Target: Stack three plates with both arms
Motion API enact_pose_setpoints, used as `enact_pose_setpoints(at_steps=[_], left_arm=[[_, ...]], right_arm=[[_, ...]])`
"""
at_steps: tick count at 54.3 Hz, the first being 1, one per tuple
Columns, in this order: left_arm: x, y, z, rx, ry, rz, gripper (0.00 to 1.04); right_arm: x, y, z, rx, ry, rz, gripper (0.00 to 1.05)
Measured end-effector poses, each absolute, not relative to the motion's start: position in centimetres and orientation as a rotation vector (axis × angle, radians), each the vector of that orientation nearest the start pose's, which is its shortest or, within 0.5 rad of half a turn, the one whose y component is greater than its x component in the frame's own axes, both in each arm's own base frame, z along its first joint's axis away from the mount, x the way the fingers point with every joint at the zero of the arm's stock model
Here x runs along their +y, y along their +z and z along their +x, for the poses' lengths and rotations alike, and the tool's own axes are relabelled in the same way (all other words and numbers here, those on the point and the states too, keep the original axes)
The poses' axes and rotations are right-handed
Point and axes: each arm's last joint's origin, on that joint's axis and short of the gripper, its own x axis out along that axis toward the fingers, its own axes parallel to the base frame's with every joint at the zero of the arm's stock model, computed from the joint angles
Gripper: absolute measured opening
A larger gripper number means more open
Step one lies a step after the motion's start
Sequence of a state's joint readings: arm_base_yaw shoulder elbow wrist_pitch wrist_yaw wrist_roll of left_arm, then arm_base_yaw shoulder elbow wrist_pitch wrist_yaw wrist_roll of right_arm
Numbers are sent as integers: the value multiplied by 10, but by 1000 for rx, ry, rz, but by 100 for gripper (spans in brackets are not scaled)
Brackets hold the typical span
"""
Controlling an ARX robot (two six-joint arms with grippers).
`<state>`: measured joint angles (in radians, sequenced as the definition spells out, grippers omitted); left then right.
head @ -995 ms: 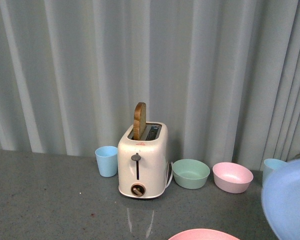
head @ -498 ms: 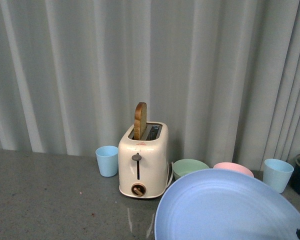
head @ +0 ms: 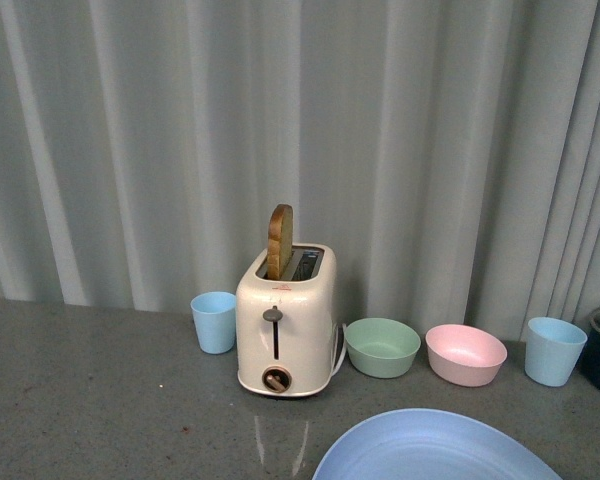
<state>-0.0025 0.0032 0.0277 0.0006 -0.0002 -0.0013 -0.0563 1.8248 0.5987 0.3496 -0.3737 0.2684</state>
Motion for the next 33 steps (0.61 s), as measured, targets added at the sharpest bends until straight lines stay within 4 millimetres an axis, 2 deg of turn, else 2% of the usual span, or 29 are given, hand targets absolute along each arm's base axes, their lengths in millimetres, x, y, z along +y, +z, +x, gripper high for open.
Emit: enact_pose_setpoints(at_steps=[33], left_arm=[[0, 173, 96, -25, -2, -1, 98]], right_arm=[[-3, 62, 286, 933, 171, 472, 3]])
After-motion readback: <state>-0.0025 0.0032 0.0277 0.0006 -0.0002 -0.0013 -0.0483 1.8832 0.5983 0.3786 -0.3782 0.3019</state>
